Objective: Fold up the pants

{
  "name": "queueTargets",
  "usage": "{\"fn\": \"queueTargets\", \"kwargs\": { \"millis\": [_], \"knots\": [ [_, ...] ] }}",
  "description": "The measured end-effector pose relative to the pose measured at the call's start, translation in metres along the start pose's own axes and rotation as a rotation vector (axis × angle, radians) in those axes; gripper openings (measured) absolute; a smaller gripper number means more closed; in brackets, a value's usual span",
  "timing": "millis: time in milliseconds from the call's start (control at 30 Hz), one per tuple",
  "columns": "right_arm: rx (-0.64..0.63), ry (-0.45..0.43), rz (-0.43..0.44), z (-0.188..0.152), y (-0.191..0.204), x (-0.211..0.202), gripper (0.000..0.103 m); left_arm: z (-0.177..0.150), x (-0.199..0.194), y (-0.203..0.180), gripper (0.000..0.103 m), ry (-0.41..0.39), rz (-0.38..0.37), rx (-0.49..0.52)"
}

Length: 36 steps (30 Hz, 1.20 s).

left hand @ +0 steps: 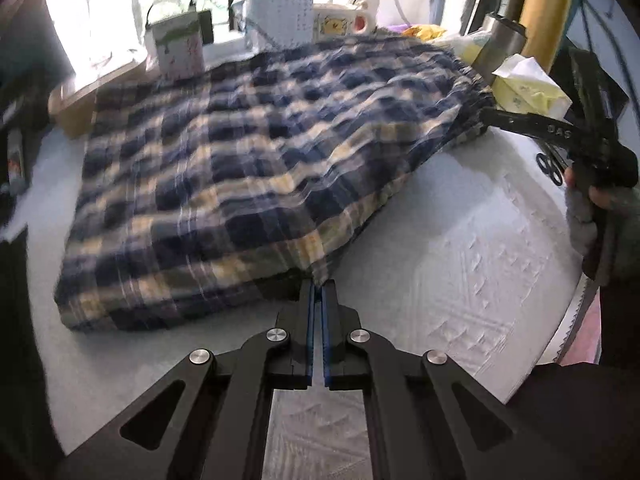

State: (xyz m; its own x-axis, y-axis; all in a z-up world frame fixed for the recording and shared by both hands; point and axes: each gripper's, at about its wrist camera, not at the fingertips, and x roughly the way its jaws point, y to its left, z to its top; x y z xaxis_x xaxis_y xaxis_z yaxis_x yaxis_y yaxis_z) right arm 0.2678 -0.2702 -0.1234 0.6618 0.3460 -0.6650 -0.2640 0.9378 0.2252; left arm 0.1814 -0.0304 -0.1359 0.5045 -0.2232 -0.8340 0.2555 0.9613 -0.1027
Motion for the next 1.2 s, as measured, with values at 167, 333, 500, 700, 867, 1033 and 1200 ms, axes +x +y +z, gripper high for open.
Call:
{"fn": "queueTargets", "kwargs": {
  "millis": [167,333,500,700,867,1033,1200],
  "knots": [
    [-0.037,0.011,0.021,-0.002,0.014,-0.002,0.059,-0.008,-0.007,0.000,0.003,0.025,-0.029,-0.016],
    [-0.092,-0.037,0.112,0.009,0.035,-0.014,0.059,0.001,-0.034,0.009,0.012,-0.053,-0.041,-0.006],
    [-0.203,-0.028,0.173,0.027,0.077,0.011,0.030,0.036,-0.035,0.018,0.014,-0.146,0.004,0.043],
    [-0.238,0.153,0.108,0.023,0.098,0.081,0.026,0.054,0.023,0.050,0.014,-0.011,0.157,0.063],
    [-0.319,0.161,0.063,0.016,0.095,0.071,0.026,0.057,0.018,0.090,0.027,-0.017,0.237,0.003],
    [-0.385,0.192,0.000,0.019,0.081,0.044,0.027,0.073,-0.003,0.144,0.027,-0.049,0.248,-0.046],
    [-0.377,0.146,-0.051,0.064,0.064,0.039,0.048,0.114,-0.002,0.179,0.035,-0.110,0.178,-0.010]
  ]
}}
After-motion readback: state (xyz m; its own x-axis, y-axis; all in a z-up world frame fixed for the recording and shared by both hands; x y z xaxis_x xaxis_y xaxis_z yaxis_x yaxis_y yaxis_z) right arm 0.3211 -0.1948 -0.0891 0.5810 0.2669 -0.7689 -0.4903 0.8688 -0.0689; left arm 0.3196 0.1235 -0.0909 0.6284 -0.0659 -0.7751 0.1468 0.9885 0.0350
